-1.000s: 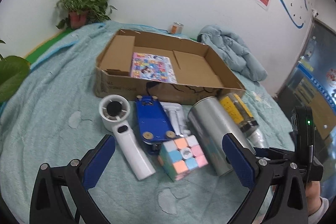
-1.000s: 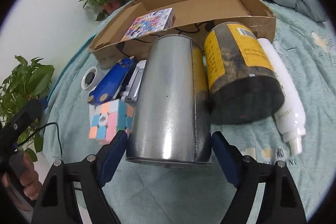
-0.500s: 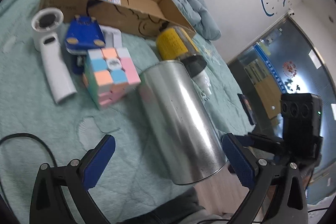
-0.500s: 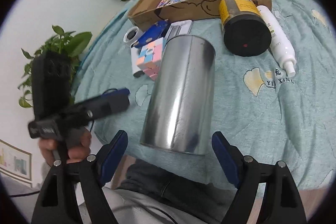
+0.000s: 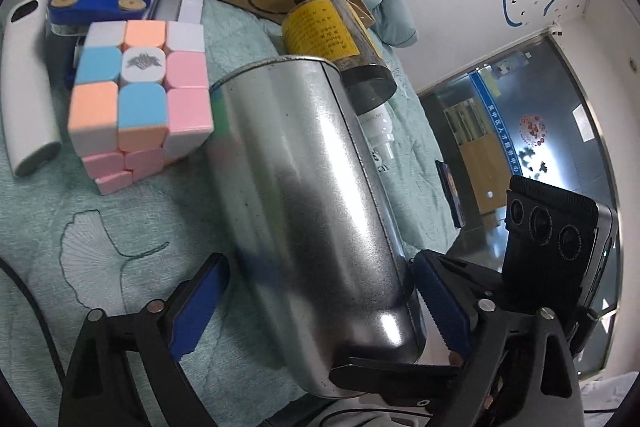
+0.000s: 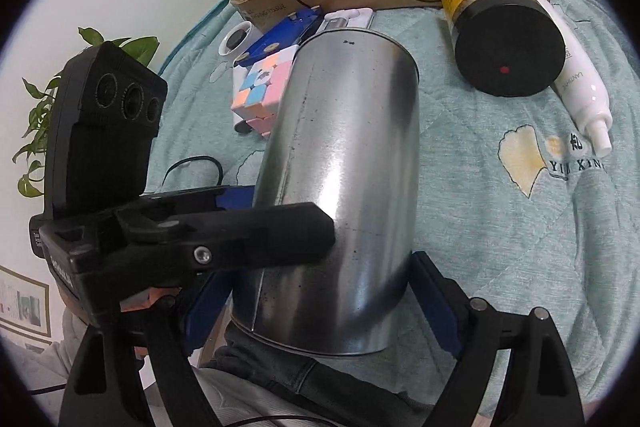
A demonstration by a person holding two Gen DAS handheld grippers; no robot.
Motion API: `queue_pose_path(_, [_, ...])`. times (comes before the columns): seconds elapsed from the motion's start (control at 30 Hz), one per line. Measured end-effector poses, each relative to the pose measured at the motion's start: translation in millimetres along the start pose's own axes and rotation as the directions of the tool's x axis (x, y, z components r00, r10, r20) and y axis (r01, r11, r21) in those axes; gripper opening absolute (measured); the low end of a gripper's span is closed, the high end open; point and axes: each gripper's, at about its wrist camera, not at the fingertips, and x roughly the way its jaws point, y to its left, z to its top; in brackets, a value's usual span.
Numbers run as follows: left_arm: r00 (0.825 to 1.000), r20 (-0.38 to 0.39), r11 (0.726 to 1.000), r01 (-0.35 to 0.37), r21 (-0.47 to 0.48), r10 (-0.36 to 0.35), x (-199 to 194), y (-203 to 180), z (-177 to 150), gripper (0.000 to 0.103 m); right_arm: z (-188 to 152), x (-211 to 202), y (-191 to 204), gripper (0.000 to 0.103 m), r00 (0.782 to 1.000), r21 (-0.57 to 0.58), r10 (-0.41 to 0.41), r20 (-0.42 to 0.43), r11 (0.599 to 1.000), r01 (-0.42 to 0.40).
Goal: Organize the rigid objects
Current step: 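Grasp the silver metal canister with the left tool, then carry the silver canister over the box beside the board-game box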
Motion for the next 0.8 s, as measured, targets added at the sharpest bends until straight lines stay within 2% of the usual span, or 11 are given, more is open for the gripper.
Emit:
queue_pose_path(0.2, [1.0, 0.016, 1.0, -0.014, 0.019, 0.014, 1, -6, 3, 0.087, -5, -5, 8, 0.086, 0.997, -0.007, -0.06, 0.048, 0.998, 0.06])
queue_pose_path(0.4, [0.993, 0.113, 0.995, -0.05, 0.091, 0.04, -35, -36, 14, 0.086, 0, -31, 18, 0.086, 0.987, 0.0, -0.043, 0.156, 0.999, 0.043])
queue_pose_path(0.63, [0.971, 0.221, 0.97, -0.133, 0.206, 0.086, -84, -76, 73, 0.086, 54, -67, 34, 0.086, 0.964, -0.066, 0.001, 0.268, 0.998, 0.017])
queue_pose_path(0.8, [0.962, 0.248, 0.956, -0.174, 0.237, 0.114, -115, -97, 127, 0.086, 104, -82, 37, 0.086, 0.951, -0.09, 0.04, 0.308, 0.996, -0.012])
